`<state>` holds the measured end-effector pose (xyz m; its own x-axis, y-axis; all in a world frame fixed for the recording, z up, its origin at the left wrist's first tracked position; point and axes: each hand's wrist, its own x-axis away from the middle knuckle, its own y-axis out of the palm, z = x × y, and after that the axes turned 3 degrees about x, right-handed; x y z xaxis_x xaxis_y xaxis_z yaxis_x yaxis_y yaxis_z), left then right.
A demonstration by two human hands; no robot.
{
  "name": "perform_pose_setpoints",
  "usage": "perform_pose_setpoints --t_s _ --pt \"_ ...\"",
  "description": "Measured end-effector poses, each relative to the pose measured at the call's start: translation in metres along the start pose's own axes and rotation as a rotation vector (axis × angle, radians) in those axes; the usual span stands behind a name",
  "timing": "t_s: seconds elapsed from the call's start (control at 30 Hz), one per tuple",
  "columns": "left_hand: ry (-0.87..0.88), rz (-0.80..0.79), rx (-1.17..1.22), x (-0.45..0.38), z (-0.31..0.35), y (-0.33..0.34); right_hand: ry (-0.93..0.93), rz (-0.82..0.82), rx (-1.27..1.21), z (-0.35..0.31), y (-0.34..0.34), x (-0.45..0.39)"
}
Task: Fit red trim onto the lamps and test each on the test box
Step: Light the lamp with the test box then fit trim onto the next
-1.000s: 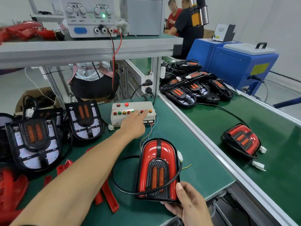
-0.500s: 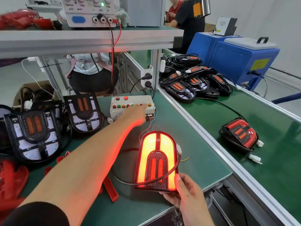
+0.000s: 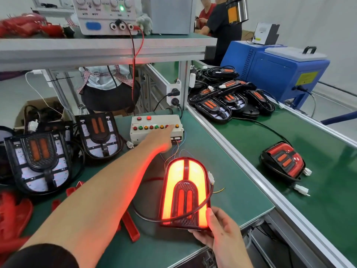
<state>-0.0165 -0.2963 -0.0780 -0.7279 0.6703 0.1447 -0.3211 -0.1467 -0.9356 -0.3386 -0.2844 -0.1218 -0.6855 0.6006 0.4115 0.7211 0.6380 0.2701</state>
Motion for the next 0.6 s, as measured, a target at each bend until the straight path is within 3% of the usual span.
perform_pose_setpoints --t_s 0.27,0.4,0.5,0.6 --pt "0.026 -0.044 -0.006 0.012 -0.001 -0.007 -0.002 -0.008 0.02 -0.001 0.0 0.002" --pt "0.05 0.074 0.055 0.023 -0.005 -0.001 0.003 -0.014 0.029 -0.001 0.0 0.004" --pt "0.189 0.191 0.349 0.037 0.001 -0.002 0.007 -0.043 0.062 -0.005 -0.002 0.003" --pt "0.426 -0.007 0.393 0.058 0.017 -0.013 0.024 -0.082 0.137 -0.012 -0.004 0.002"
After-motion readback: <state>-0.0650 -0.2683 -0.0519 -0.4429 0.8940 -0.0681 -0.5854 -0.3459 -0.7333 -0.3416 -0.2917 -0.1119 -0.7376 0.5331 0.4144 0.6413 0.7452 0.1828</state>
